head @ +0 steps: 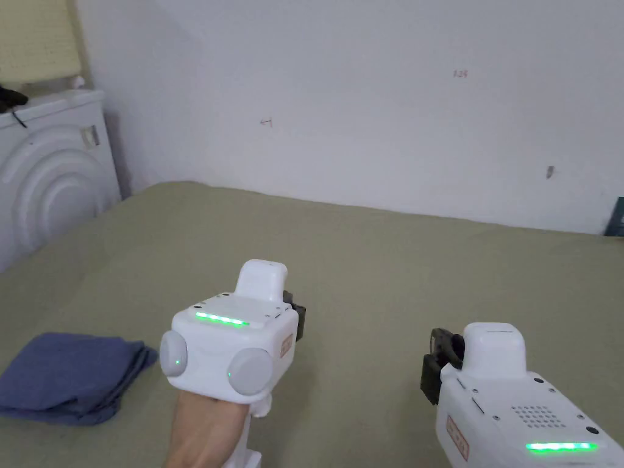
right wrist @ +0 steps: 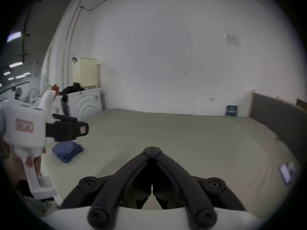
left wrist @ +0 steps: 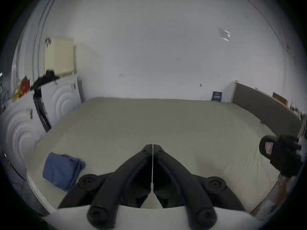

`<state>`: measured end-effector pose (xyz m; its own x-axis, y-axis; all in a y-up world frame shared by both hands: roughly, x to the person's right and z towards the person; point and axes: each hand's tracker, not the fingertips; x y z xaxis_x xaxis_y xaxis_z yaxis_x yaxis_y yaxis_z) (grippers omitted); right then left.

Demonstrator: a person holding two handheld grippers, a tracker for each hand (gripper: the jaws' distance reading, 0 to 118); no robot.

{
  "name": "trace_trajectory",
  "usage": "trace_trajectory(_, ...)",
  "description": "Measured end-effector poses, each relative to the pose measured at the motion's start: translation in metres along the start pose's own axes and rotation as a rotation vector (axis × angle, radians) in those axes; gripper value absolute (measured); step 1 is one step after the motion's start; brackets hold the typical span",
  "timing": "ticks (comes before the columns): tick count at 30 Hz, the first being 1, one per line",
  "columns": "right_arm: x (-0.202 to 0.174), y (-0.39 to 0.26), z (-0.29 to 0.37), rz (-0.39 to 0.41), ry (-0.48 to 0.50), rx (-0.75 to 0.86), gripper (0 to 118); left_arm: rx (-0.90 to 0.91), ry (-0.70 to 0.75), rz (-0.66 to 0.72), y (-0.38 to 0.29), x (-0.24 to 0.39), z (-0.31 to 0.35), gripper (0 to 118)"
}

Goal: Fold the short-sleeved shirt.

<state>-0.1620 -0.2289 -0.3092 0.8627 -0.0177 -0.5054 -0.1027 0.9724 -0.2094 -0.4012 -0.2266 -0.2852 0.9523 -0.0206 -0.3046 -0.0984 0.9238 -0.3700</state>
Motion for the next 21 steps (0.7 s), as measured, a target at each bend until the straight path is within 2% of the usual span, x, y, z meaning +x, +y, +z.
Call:
trace_trajectory(2,0.025,0.004,0.017,0.038,-0.096,0.007,0,0.039,-0.048,-0.008,-0.001,0.036,0.012,1)
trace_trajectory(4,0.05,0.006,0.032,0.06,-0.16,0.024,0,0.054,-0.024,-0.025,0.002,0.073,0.024,1)
trace_trajectory(8,0.079,0.009,0.055,0.033,-0.253,0.051,0,0.188,0.005,-0.093,0.011,0.104,0.051,1)
trace_trajectory(11,0.087,0.014,0.065,0.006,-0.274,0.071,0,0.202,-0.014,-0.09,0.016,0.109,0.064,1)
trace_trajectory(21,0.085,0.024,0.068,-0.003,-0.276,0.087,0,0.211,-0.011,-0.056,0.026,0.098,0.079,2)
